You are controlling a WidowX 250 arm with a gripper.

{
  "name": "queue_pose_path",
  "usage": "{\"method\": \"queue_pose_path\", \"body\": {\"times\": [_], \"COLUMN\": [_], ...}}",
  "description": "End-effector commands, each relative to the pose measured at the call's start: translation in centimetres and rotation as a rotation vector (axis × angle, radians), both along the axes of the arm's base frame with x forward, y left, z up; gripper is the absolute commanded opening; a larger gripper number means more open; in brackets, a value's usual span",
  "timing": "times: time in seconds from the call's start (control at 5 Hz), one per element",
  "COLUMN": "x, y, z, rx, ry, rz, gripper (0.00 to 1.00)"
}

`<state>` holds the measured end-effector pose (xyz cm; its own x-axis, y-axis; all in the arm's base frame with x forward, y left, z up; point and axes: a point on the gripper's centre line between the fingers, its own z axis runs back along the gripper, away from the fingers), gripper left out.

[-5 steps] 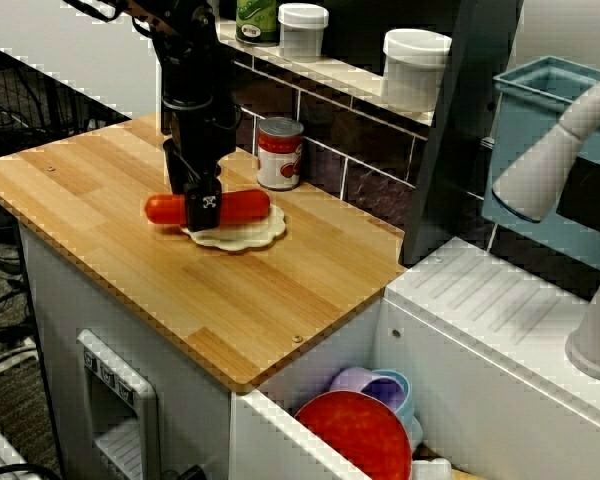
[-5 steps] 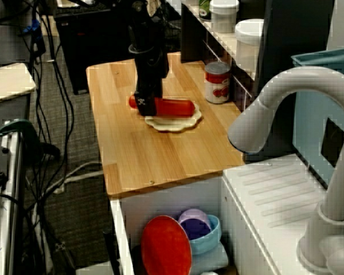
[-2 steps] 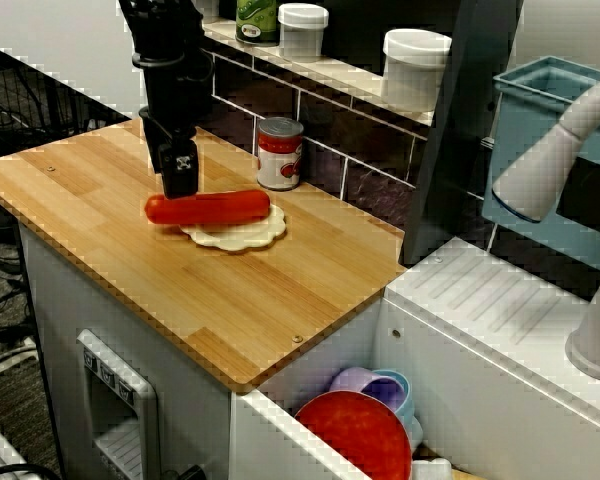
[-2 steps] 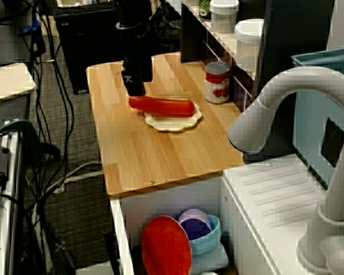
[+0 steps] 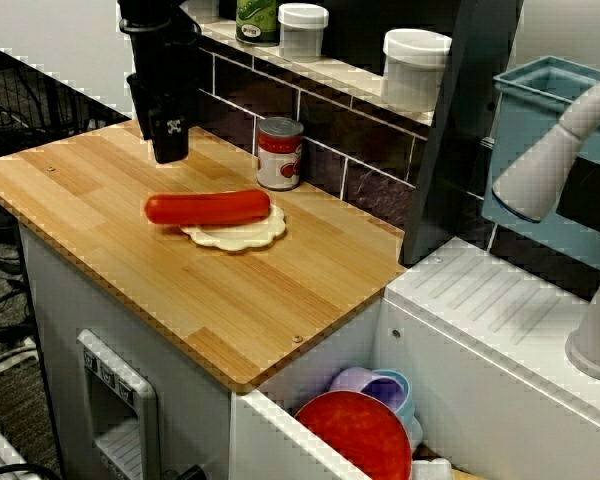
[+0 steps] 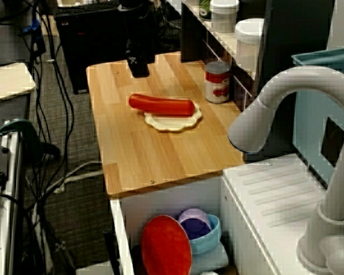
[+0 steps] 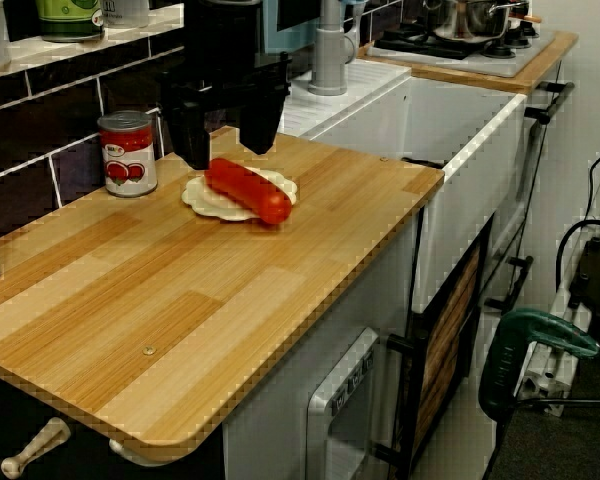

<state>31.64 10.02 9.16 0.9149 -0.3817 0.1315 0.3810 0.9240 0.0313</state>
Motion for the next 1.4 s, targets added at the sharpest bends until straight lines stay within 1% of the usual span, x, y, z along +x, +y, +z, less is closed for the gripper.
{"method": "queue_pose_path", "body": {"times": [0.0,0.2,0.6,0.8,1.2], "x": [1.4,2.0,2.9,3.1,3.0], "y": [2.3,2.8,2.7,2.7,2.5], "z": [-1.3,-2.9,-4.4,-4.6,-4.1], "rx": [0.095,0.125,0.147,0.139,0.095], "ry": [-0.057,-0.057,-0.048,-0.044,-0.018], "rz": [0.156,0.173,0.174,0.176,0.146], "gripper": [1.00,1.00,1.00,0.00,0.00]}}
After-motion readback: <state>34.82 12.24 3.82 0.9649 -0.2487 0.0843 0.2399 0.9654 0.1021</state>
